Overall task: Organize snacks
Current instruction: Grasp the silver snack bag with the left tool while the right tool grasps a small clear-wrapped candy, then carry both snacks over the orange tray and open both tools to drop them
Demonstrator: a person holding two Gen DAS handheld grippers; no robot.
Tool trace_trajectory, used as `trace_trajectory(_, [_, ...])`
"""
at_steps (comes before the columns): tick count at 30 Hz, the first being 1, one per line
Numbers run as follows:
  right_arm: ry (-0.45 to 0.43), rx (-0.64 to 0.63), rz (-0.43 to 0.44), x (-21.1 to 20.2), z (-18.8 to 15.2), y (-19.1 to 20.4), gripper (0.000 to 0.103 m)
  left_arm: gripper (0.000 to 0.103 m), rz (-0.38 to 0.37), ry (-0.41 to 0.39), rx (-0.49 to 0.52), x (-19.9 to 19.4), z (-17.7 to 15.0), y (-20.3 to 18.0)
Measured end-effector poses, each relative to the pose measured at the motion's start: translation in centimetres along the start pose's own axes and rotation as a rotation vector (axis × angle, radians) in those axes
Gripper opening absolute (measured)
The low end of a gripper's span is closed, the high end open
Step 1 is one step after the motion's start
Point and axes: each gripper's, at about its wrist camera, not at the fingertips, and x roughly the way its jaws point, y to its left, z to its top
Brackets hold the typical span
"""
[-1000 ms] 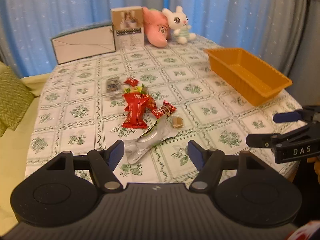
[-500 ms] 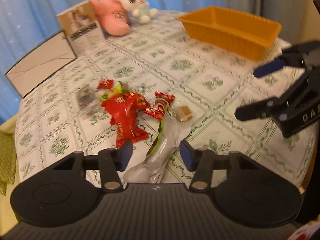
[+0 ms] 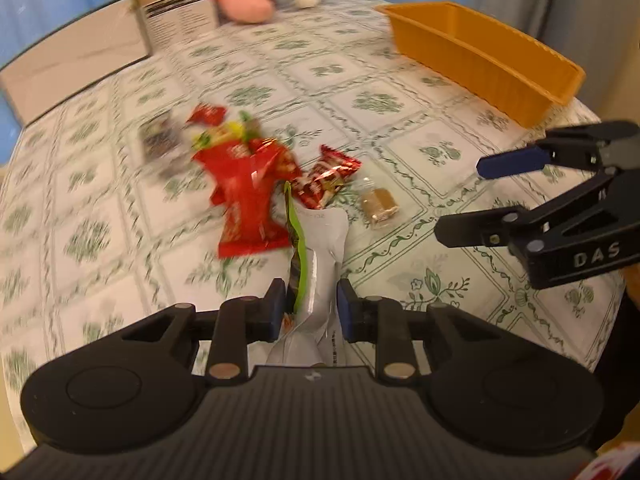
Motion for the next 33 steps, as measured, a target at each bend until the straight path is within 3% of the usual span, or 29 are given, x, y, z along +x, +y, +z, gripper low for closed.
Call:
trace_trajectory(13, [-0.013, -0.014, 0.068, 3.5, 1.1, 2.1, 0.05, 0.024, 0.082, -0.119, -0.237, -3.2, -1.2, 1.6])
trace_trajectory(18, [-0.02, -0.064, 0.023, 4.7, 1.1, 3.3, 0.046, 0.024, 0.099, -0.133, -0.261, -3.3, -1.2, 2.1])
trace_trajectory(23, [-0.037, -0.158, -0.062, 5.1, 0.6, 4.1, 0.023, 0.024, 0.116, -0.134, -0.251, -3.1, -1.1, 1.6])
trace_trajectory(33, [-0.096, -0.137, -0.095, 2.0, 0.6, 2.8, 0.021, 0.024, 0.121, -0.16, -0.227, -3.1, 0.7, -0.8])
